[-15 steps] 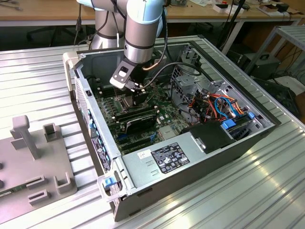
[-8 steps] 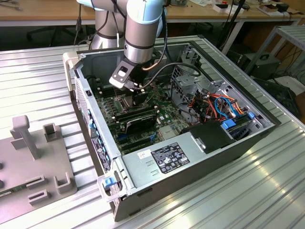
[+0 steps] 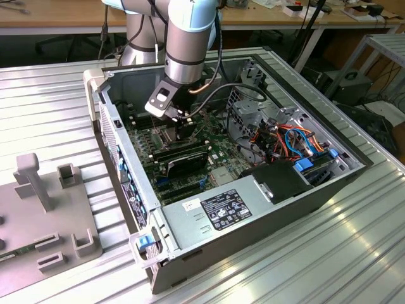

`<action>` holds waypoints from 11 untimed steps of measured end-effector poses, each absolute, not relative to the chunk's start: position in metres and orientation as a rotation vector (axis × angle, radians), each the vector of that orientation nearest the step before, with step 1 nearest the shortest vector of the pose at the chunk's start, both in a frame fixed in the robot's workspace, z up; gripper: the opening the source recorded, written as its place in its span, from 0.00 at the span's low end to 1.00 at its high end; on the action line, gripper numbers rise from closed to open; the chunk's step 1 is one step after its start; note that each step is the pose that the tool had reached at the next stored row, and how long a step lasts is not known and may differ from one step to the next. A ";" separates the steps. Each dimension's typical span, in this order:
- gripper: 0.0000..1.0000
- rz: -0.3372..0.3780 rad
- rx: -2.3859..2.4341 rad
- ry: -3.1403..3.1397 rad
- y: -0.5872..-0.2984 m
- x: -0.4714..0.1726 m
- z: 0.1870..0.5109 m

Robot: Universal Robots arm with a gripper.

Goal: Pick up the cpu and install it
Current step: 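Place the cpu into insertion slot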

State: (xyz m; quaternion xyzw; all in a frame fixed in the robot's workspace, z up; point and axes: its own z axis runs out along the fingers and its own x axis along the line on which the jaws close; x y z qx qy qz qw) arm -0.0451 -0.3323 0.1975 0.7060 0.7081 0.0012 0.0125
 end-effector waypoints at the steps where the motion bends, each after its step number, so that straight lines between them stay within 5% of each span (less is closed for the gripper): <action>1: 0.55 0.004 2.201 2.207 -0.332 -0.045 0.198; 11: 0.55 0.004 2.201 2.206 -0.332 -0.045 0.198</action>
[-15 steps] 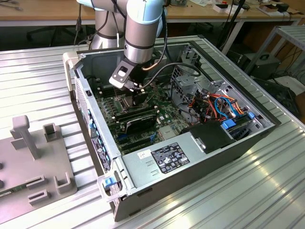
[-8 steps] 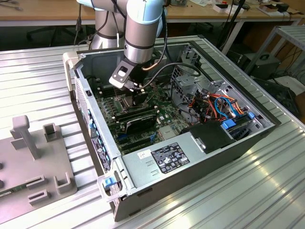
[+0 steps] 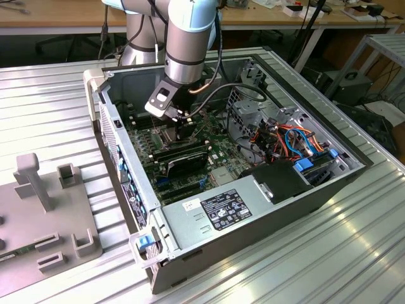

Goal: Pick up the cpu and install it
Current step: 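Place the cpu into insertion slot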

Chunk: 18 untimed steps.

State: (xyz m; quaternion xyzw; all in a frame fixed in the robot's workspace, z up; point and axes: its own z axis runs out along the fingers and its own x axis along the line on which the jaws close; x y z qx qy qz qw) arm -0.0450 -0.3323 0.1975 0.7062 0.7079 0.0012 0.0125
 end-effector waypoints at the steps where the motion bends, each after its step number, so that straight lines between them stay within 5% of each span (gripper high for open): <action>1: 0.55 0.004 2.201 2.207 -0.332 -0.045 0.198; 18: 0.55 0.005 2.201 2.206 -0.332 -0.044 0.197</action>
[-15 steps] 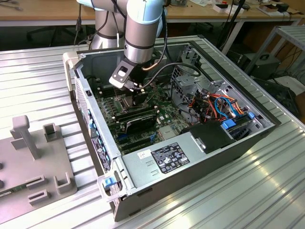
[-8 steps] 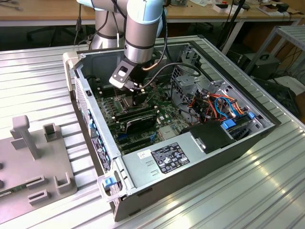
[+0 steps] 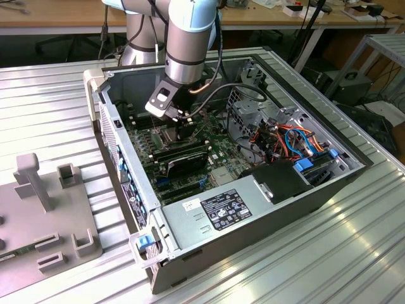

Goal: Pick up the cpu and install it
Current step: 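Place the cpu into insertion slot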

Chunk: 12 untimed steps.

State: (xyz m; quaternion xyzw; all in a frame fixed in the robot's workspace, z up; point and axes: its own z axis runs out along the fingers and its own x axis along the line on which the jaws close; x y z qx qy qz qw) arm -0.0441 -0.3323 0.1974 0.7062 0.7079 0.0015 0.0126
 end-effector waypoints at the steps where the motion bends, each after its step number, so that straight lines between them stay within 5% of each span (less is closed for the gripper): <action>1: 0.55 0.005 2.201 2.207 -0.332 -0.044 0.197; 2: 0.62 0.005 2.201 2.207 -0.332 -0.044 0.197; 12: 0.62 0.004 2.203 2.205 -0.332 -0.043 0.197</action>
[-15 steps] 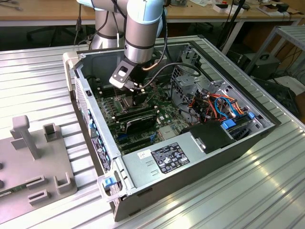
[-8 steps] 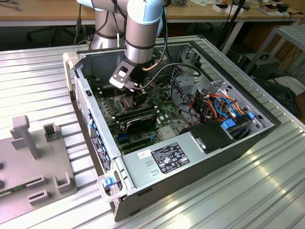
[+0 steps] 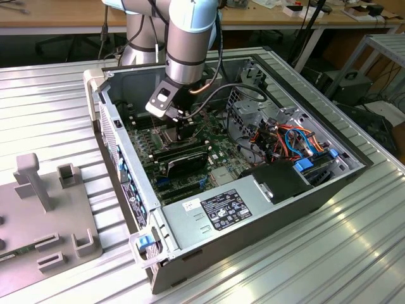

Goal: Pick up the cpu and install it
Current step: 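Place the cpu into insertion slot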

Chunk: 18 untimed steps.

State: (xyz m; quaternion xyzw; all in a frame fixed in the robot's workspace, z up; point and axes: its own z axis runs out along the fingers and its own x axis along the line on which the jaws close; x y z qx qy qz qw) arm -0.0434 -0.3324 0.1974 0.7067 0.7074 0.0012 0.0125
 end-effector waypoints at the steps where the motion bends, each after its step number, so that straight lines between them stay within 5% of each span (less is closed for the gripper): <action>1: 0.62 0.004 2.203 2.204 -0.332 -0.043 0.197; 18: 0.62 0.004 2.224 2.183 -0.332 -0.043 0.201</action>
